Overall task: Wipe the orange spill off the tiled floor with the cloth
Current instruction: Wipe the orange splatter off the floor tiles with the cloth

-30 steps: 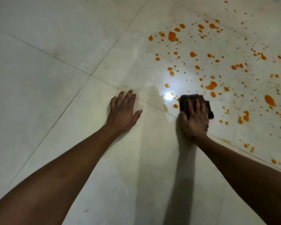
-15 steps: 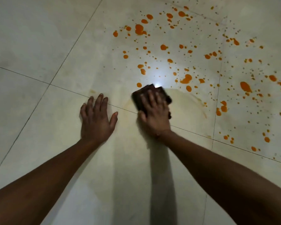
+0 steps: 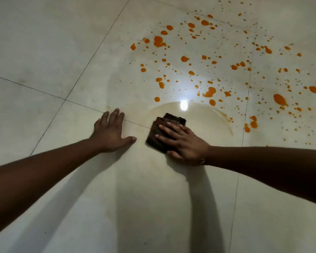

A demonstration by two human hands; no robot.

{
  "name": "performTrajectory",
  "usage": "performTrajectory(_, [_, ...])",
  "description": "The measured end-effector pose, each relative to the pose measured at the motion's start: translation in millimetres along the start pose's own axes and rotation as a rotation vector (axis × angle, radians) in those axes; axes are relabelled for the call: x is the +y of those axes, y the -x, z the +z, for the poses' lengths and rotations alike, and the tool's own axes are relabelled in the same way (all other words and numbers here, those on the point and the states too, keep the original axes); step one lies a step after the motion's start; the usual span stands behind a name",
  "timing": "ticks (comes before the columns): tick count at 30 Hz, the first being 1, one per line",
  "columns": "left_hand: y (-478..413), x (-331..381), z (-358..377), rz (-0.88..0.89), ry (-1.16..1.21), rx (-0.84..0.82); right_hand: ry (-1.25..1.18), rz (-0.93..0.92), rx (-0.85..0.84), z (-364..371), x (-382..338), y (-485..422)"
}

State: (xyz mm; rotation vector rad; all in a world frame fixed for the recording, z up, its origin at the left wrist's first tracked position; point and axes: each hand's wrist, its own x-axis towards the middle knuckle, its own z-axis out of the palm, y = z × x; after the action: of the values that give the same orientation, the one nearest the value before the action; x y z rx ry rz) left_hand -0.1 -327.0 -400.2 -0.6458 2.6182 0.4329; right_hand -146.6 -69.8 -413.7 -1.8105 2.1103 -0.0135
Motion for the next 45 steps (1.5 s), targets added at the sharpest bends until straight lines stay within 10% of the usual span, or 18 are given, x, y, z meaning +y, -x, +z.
performTrajectory(6, [4.1,26.5,-18.9,-0.079,-0.145,-0.21,-0.156,0.546,0.162,-11.2,10.8,-33.7])
performTrajectory(14, [12.2,58.0,-59.2,0.007,-0.302,-0.373,-0.151,0.343,0.078,13.1,-23.8,49.4])
performTrajectory(26, [-146.8,1.3,-117.7,0.207,-0.314,0.081,-0.064,0.144,0.054,-18.6,42.5,-6.2])
performTrajectory(34, [-196.5,-60.3,-95.3,0.043,-0.01,0.371,-0.175,0.632,0.247,-52.9,45.2,-171.6])
performTrajectory(45, [-205.0,-57.8,-96.1,0.018,0.004,0.324,-0.187,0.641,0.111,-97.3,98.2,-233.4])
